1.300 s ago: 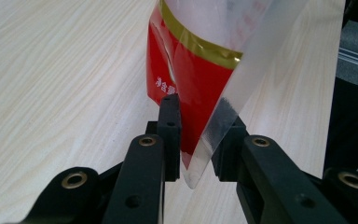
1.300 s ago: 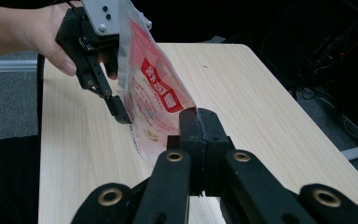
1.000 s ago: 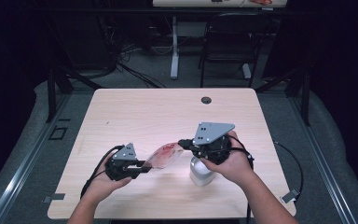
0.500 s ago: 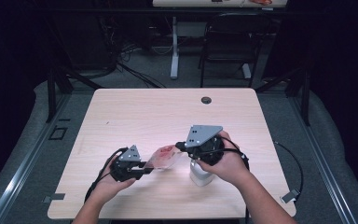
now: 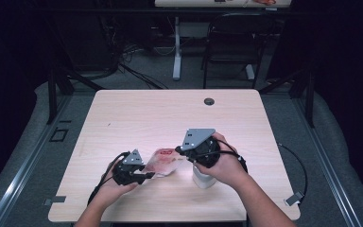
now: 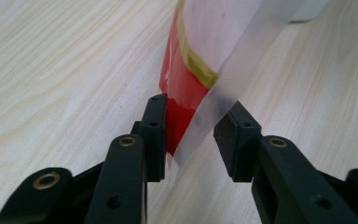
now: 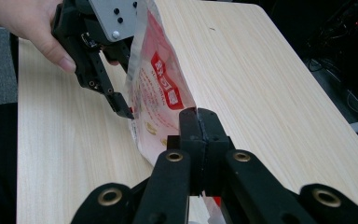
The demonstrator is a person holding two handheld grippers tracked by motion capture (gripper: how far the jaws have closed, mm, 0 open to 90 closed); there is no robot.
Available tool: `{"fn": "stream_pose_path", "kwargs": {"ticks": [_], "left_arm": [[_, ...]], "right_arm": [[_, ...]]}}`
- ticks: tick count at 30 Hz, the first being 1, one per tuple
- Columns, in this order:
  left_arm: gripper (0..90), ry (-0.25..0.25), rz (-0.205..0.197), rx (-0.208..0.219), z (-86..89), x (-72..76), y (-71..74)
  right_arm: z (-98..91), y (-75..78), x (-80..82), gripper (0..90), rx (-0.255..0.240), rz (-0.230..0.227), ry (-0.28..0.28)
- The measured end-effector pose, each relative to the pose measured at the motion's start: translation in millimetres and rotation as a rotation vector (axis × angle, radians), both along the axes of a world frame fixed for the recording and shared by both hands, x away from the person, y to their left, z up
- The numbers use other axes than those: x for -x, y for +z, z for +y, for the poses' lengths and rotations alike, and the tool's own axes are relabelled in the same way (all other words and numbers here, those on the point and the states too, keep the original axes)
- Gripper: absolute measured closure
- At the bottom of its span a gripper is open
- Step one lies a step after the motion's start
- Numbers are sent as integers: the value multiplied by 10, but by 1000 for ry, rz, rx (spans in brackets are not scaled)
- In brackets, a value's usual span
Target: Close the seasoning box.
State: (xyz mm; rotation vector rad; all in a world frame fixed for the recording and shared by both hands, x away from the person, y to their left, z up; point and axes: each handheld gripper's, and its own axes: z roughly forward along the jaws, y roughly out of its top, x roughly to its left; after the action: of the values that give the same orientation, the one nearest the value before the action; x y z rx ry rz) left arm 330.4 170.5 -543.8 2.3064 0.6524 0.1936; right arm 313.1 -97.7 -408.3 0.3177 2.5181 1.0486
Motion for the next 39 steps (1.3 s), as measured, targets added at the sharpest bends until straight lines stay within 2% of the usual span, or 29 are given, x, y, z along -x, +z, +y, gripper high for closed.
{"fn": "stream_pose_path", "kwargs": {"ticks": [3,9,13,16,19,22,29,34,39], "left_arm": [[599,9,-9,2,19,6,20],[582,20,-42,15,73,44,116],[607,13,-72,21,94,86,207],[648,1,-87,7,91,109,257],[712,-14,-85,-20,99,112,252],[739,-17,-80,-19,125,105,232],[754,-12,-75,-11,166,97,191],[749,-8,-58,-30,204,86,145],[741,-7,-54,-20,234,83,116]], "right_arm": [[12,6,1,900,3,0,4],[26,7,-2,900,1,0,6],[39,9,-3,900,1,1,10],[54,12,-5,900,5,-2,9],[76,9,-3,897,-1,0,10],[111,7,0,881,-12,3,12],[160,1,-10,830,-41,19,18],[171,7,-23,785,-58,26,20],[178,-2,-38,781,-64,29,15]]}}
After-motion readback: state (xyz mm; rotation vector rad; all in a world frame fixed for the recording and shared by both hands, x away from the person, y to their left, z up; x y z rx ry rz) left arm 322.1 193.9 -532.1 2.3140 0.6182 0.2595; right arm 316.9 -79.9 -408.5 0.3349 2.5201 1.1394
